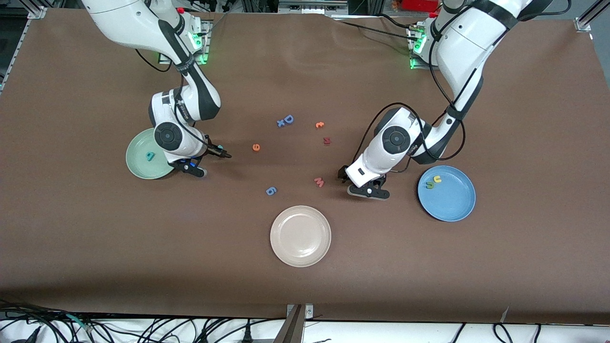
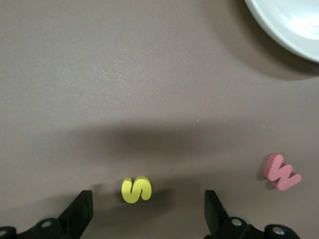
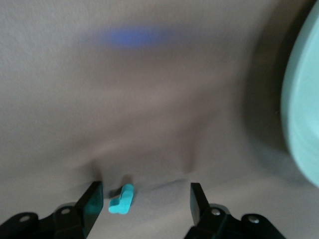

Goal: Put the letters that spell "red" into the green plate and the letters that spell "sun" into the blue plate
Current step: 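Grasp the s with the left gripper while the right gripper grasps the piece, then drop the s with the left gripper while the right gripper drops the piece, then raise the left gripper away while the right gripper reaches the orange letter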

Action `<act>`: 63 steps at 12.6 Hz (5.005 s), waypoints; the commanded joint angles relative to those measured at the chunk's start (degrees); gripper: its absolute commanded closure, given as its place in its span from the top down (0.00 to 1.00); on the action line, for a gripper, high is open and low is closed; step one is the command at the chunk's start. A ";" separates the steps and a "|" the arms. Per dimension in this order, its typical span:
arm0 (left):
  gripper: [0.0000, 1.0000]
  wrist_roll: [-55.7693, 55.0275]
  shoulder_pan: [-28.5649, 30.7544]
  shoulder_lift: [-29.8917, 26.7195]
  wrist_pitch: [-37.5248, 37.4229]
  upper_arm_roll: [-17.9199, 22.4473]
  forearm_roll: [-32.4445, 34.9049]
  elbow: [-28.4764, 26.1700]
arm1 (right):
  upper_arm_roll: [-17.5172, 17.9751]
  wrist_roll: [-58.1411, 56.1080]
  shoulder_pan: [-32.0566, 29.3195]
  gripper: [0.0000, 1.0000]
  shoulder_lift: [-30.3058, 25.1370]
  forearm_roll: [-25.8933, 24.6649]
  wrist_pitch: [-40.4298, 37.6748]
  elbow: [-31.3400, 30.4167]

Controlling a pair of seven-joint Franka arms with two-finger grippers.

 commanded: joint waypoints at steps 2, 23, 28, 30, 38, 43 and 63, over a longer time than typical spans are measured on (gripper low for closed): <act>0.75 -1.42 -0.30 1.61 0.24 0.76 6.35 1.10 | 1.87 2.76 -0.28 0.76 -1.22 0.59 1.05 -1.20; 0.06 43.81 19.29 -8.42 -18.14 0.32 5.65 0.75 | 1.96 2.76 -0.28 0.10 -0.52 0.50 3.43 -1.11; 1.00 47.26 20.71 -8.49 -18.48 0.32 6.27 0.66 | 1.96 2.76 -0.28 0.05 -0.61 0.50 3.08 -0.94; 1.00 47.36 20.45 -9.98 -18.75 -0.11 6.27 1.01 | 1.87 2.50 -0.37 0.05 -1.74 0.50 1.77 -0.33; 1.00 42.36 20.18 -16.14 -27.15 -2.22 -3.55 5.64 | -8.47 -13.98 -0.63 0.05 -4.83 0.32 -18.72 9.35; 1.00 27.16 19.13 -17.63 -54.56 -5.39 -3.40 22.34 | -16.49 -31.42 -1.77 0.07 -2.72 0.50 -18.73 7.16; 1.00 22.04 10.69 -42.16 -54.68 14.30 -12.10 9.71 | 5.38 -0.23 -1.61 0.78 -2.73 4.81 -11.79 10.75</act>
